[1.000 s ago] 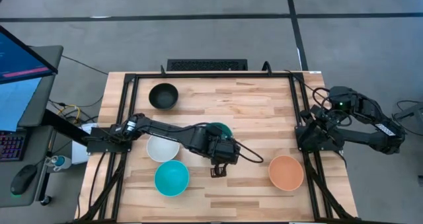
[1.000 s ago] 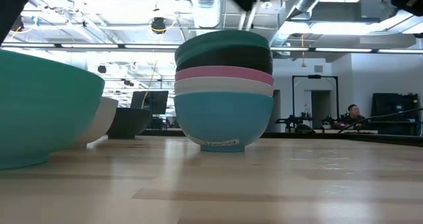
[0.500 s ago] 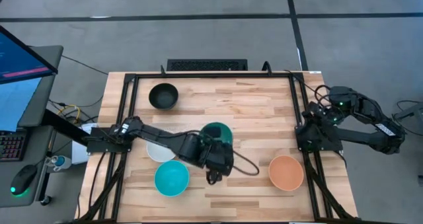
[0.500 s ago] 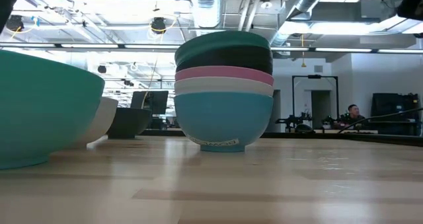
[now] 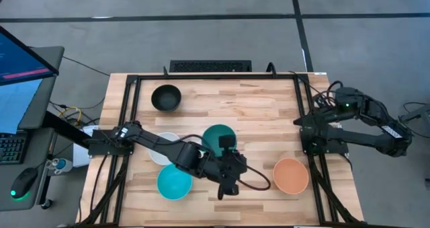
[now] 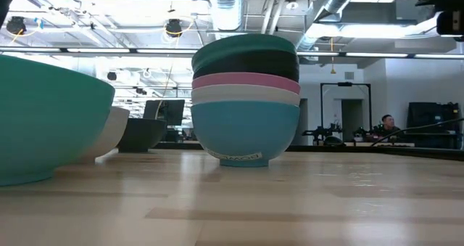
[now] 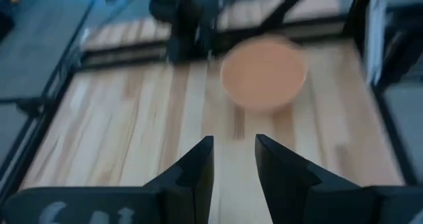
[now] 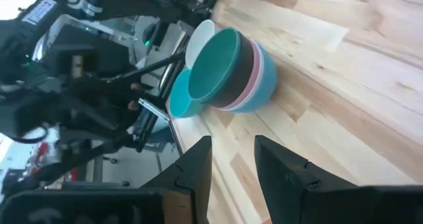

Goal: Nest bowls inside each other
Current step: Stack the orange bowl on top of the green bowls

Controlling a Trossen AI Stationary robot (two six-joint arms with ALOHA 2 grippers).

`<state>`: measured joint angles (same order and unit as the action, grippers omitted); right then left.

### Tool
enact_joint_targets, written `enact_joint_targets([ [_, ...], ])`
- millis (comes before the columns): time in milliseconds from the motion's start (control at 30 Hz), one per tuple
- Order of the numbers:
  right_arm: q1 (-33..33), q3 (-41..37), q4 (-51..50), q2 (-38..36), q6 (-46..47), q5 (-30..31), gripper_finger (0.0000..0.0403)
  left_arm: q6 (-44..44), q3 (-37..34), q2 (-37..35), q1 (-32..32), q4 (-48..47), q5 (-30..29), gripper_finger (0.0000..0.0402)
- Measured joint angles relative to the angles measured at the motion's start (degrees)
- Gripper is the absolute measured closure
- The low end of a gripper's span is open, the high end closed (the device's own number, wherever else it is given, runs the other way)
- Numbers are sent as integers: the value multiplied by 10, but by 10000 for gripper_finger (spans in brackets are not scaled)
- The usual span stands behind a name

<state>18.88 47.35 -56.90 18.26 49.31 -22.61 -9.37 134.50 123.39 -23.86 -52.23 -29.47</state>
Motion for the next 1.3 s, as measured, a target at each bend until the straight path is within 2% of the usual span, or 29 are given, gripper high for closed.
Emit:
enact_joint_targets([
  [133, 0, 0, -14, 1, 30, -10, 263, 14, 0, -1, 0, 35, -9, 299],
  [200, -2, 1, -58, 1, 23, -15, 260, 12, 0, -1, 0, 45, -10, 299],
  [267, -9, 1, -199, 4, -17, -6, 260, 12, 0, -1, -2, 48, -18, 299],
  [333, -15, -2, -351, 16, -69, 45, 260, 12, 0, -1, -3, 48, -26, 299],
  [367, -15, -5, -344, 23, -90, 63, 259, 12, 0, -1, -3, 49, -26, 299],
  [467, -24, -19, -283, 3, -76, 36, 254, 13, 0, -1, -3, 66, -27, 299],
  [600, -37, -43, -296, 17, -83, 11, 242, 16, 0, -4, 2, 90, -23, 299],
  [733, -52, -37, -261, 31, -52, -22, 226, 16, 0, -6, 10, 94, -21, 299],
  [800, -64, -37, -242, 42, -54, -60, 220, 21, 0, -6, 15, 94, -16, 299],
  [833, -72, -35, -199, 56, -57, -85, 217, 23, 0, -6, 18, 96, -9, 299],
  [967, -128, 22, -2, 107, -47, -119, 214, 27, 0, -6, 31, 98, 20, 299],
  [1033, -168, 80, 73, 141, -49, -94, 214, 34, 0, -7, 36, 105, 27, 299],
  [1100, -209, 157, 69, 193, -89, -34, 214, 48, 0, -16, 40, 110, 35, 299],
  [1167, -253, 251, -25, 255, -156, 55, 217, 63, 0, -34, 43, 118, 35, 299],
  [1300, -346, 437, -341, 402, -256, 274, 223, 85, 0, -81, 46, 115, 16, 299],
])
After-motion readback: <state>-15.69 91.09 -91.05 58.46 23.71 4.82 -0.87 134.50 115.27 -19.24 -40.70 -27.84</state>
